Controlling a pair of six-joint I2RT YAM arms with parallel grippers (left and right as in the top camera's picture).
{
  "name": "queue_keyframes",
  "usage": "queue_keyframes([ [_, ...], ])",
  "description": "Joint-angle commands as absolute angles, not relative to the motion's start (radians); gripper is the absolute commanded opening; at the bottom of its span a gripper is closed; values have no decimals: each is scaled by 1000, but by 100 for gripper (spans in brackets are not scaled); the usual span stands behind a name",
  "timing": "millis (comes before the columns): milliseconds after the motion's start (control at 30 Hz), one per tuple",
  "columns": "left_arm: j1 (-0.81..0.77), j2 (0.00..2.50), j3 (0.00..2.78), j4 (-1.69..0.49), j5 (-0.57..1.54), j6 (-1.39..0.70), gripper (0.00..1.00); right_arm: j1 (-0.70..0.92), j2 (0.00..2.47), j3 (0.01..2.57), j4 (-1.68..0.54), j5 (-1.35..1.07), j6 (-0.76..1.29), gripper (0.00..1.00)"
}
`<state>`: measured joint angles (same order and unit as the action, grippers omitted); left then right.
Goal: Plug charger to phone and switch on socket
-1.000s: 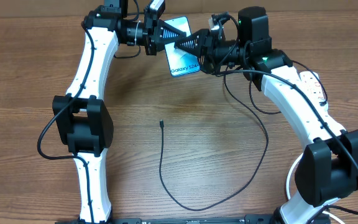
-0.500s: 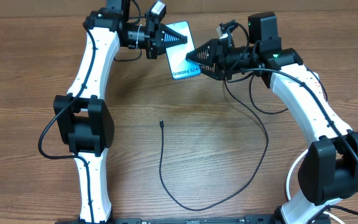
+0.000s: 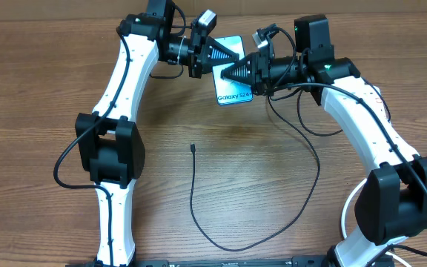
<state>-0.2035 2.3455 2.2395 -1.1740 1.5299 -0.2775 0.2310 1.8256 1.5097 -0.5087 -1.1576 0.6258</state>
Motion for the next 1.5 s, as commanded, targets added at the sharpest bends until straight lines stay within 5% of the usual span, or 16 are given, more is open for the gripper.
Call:
queue_keyframes([
  [0, -199, 2341, 2261, -1170, 1578, -257, 4, 236, 1795, 1531, -503, -1172, 624, 4],
  [300, -210, 2341, 2261, -1171, 1579, -258, 4, 261, 1795, 1531, -463, -1137, 671, 4],
  [567, -210, 2341, 2261, -1170, 1579, -257, 38, 269, 1795, 1531, -431, -1046, 751, 4],
  [933, -210, 2341, 2261, -1139, 1581, -258, 35, 269, 1795, 1531, -404, -931, 871, 4],
  [1067, -209, 2341, 2261, -1103, 1581, -283, 27, 269, 1795, 1531, -376, -909, 918, 4],
  [1467, -202, 2341, 2261, -837, 1580, -522, 17, 269, 1795, 1531, -372, -891, 921, 4],
])
